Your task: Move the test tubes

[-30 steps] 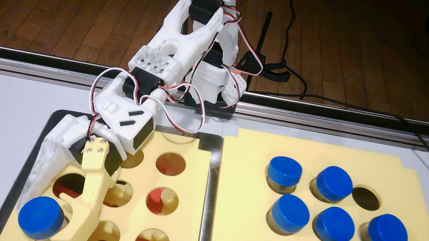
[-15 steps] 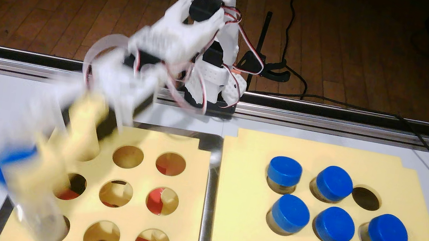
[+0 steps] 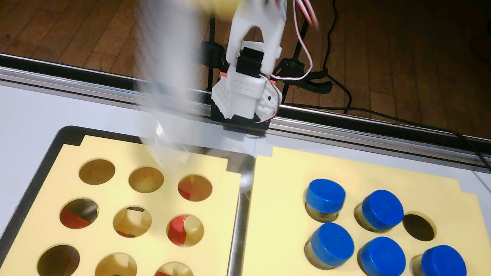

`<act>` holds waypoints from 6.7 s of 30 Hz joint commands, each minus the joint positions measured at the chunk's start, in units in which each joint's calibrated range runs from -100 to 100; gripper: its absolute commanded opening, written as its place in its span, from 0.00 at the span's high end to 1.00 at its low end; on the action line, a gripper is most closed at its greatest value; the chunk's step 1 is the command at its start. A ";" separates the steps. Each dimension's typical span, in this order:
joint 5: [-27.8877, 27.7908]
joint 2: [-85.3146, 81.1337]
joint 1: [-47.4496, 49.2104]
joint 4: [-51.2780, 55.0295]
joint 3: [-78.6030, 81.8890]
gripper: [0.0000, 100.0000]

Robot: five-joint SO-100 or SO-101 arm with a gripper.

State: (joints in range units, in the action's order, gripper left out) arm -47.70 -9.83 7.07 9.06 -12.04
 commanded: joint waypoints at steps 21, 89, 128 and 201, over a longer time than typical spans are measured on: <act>0.21 17.60 22.38 -0.32 9.72 0.96; 2.41 -89.39 3.27 64.99 112.04 0.98; 2.72 -88.87 3.49 80.43 111.95 0.98; 2.72 -88.87 3.49 80.43 111.95 0.98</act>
State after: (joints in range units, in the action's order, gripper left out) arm -45.10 -98.73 10.32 89.21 99.25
